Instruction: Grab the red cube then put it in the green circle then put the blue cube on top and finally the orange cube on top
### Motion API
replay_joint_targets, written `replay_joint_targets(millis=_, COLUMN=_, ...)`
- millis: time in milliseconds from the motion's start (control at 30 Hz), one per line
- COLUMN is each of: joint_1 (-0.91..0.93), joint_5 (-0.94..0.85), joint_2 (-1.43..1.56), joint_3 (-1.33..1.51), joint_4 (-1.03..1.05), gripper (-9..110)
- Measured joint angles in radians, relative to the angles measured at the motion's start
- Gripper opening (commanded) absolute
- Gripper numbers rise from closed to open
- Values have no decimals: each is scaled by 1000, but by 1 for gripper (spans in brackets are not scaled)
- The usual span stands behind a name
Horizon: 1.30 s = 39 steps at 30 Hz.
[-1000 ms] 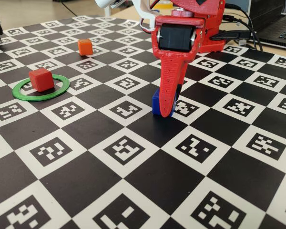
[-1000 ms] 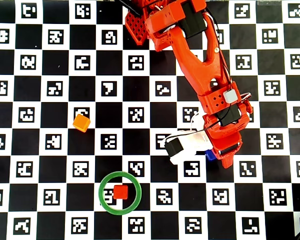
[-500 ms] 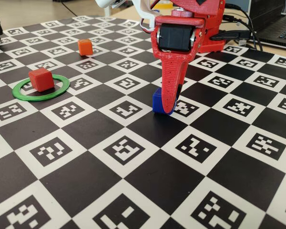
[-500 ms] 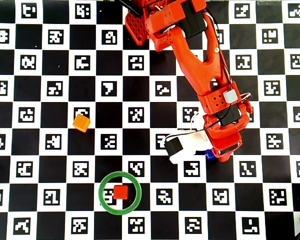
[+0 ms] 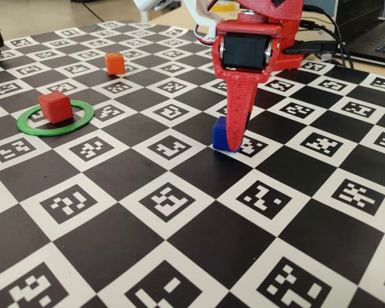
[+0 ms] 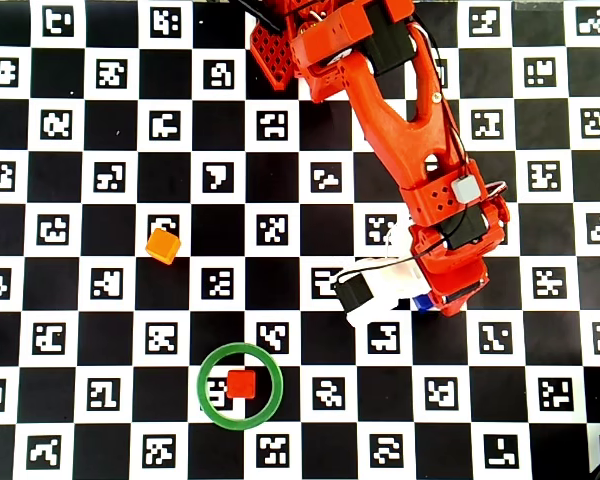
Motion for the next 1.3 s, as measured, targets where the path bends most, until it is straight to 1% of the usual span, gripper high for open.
replay_joint_targets(millis=300, joint_1=86, joint_5=-54, joint_2=35, joint_3=-26, joint_4=132, gripper=6)
replay_joint_targets(millis=567, joint_1=236, joint_5=-95, joint_2=112, joint_3=-158, joint_4=321, gripper=6)
replay_joint_targets(millis=767, joint_1=339, joint_5=-126, joint_2=115, joint_3=-250, joint_4=411, gripper=6)
replay_joint_targets(millis=1033, joint_1=451, joint_5=-150, joint_2=112, joint_3=-370, joint_4=437, gripper=6)
replay_joint_targets(millis=1300, joint_1=512, joint_5=-170, joint_2=-43, joint_3=-617, joint_4=474, gripper=6)
